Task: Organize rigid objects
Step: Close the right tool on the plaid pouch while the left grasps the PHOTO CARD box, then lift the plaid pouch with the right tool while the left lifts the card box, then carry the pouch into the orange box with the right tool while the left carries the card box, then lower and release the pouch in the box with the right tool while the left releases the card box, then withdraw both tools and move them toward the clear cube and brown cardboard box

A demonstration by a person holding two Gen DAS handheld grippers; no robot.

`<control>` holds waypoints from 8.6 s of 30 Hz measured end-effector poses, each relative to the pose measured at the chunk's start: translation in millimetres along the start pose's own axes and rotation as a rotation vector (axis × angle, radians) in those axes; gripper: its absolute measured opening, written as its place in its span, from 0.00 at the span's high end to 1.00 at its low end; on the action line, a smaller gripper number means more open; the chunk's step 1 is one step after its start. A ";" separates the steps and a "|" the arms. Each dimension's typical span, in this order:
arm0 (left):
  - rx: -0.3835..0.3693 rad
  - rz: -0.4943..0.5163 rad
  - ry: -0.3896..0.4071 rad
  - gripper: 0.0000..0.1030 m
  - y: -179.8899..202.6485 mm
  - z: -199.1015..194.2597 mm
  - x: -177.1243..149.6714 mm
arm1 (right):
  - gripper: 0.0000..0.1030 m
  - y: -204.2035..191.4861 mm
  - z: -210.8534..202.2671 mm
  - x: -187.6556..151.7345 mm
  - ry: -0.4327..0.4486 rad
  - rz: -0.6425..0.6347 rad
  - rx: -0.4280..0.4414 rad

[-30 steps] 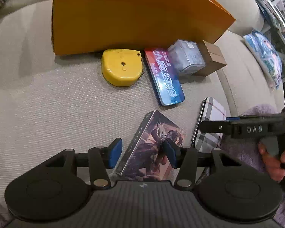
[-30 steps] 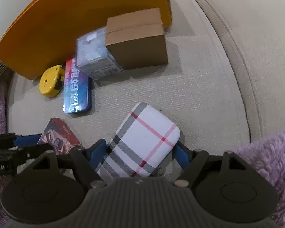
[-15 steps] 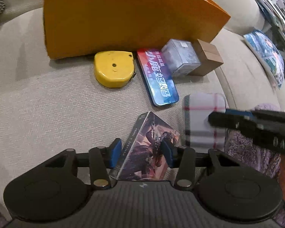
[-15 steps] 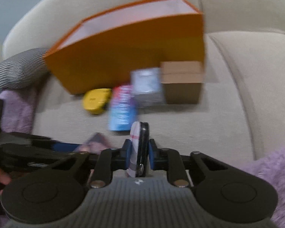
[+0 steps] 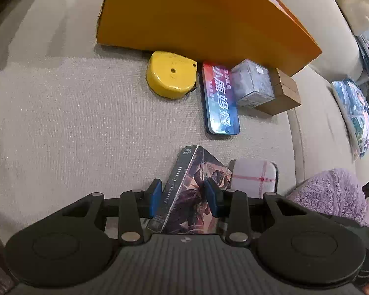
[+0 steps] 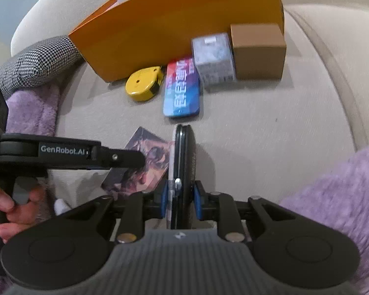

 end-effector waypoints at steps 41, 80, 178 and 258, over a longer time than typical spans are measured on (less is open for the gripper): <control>-0.011 0.174 0.100 0.74 45.1 -6.0 -21.7 | 0.77 15.5 -2.9 -2.4 0.037 0.097 0.046; -0.088 0.313 0.219 0.76 94.2 -42.3 218.5 | 0.81 -65.2 1.0 258.0 0.086 -0.977 0.031; -0.223 0.870 -0.175 0.55 152.1 146.9 213.1 | 0.96 45.2 150.6 289.9 -0.074 -1.105 0.031; -0.230 0.427 0.183 0.89 120.7 -4.7 201.1 | 0.88 10.4 94.8 283.0 0.074 -0.704 -0.015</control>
Point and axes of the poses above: each gripper's, at about its wrist camera, not at the fingertips, and z roughly the way its jaws point, y to its right, x to its top, the point moved 6 cm from there along z, roughly the way its jaws point, and after that the axes turned 14 degrees about y, right-handed, at the moved point
